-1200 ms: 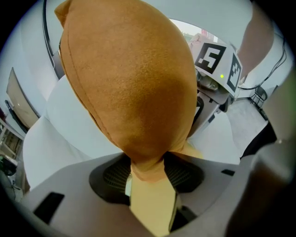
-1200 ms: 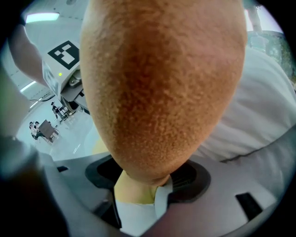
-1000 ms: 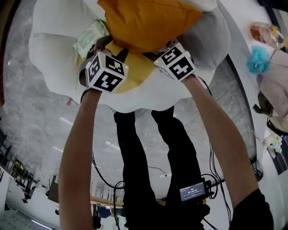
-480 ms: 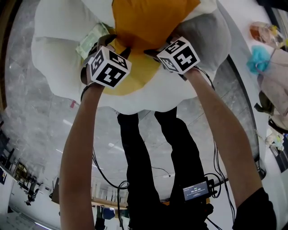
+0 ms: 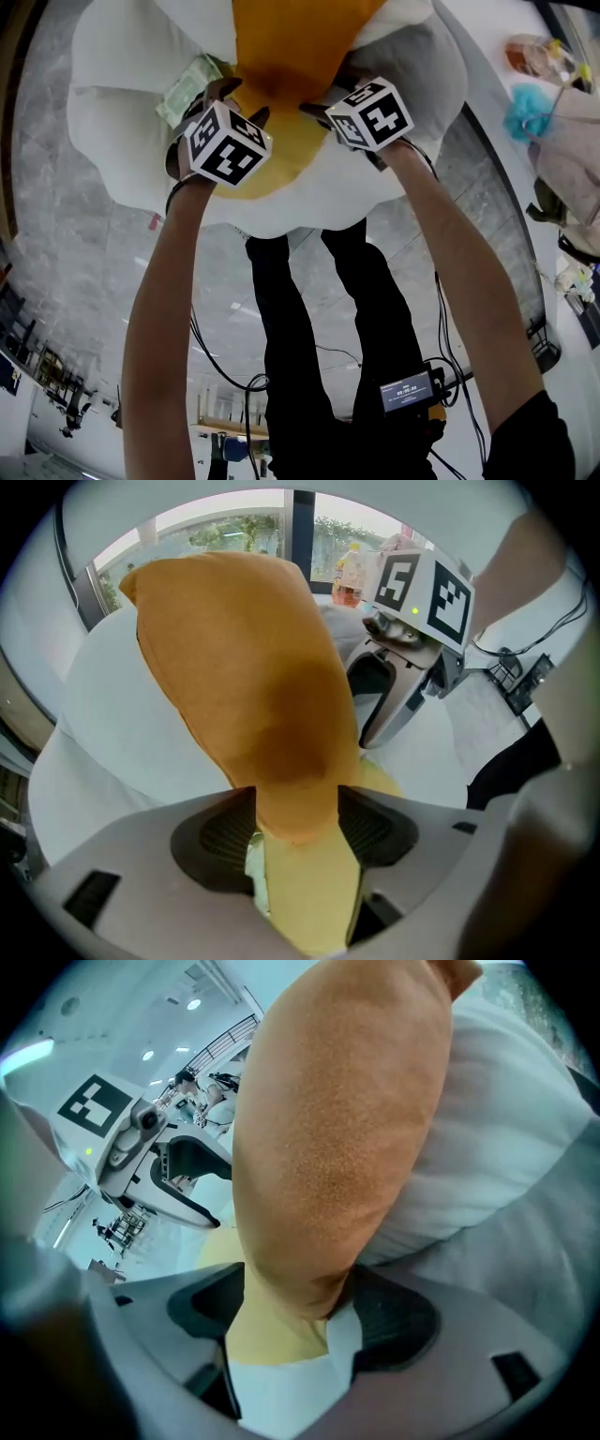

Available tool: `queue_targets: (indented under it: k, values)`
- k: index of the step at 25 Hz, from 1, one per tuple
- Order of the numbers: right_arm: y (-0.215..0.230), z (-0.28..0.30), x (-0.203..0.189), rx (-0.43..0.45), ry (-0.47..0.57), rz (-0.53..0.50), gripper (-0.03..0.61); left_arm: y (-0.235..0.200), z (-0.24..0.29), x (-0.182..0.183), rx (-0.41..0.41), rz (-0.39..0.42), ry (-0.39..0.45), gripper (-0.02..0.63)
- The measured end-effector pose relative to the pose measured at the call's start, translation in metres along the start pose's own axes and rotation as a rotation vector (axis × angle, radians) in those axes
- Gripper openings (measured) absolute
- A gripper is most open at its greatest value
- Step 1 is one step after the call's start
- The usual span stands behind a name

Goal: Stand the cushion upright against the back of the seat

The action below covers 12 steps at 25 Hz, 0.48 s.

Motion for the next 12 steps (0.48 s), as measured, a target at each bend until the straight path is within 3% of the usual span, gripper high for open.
queue_targets:
  k: [7, 12]
  values:
    - [-0.021, -0.045, 0.008, -0.021, 0.015, -0.013, 0.364, 0.012, -0.040, 0.011, -0.009, -0.054, 0.050, 0.288]
    - [-0.060, -0.096, 0.031, -0.012, 0.034, -0.048, 0.364, 0.035, -0.101, 0.028, -0.034, -0.076, 0.101, 0.288]
Point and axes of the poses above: the fingertips, and each gripper's own axes: z forward along the fingers, y to its right, x out of its top, the point moved 4 cm from there along -z, backward along the fingers, and after that the axes turned 9 degrees about -z, right-handed, at the moved point
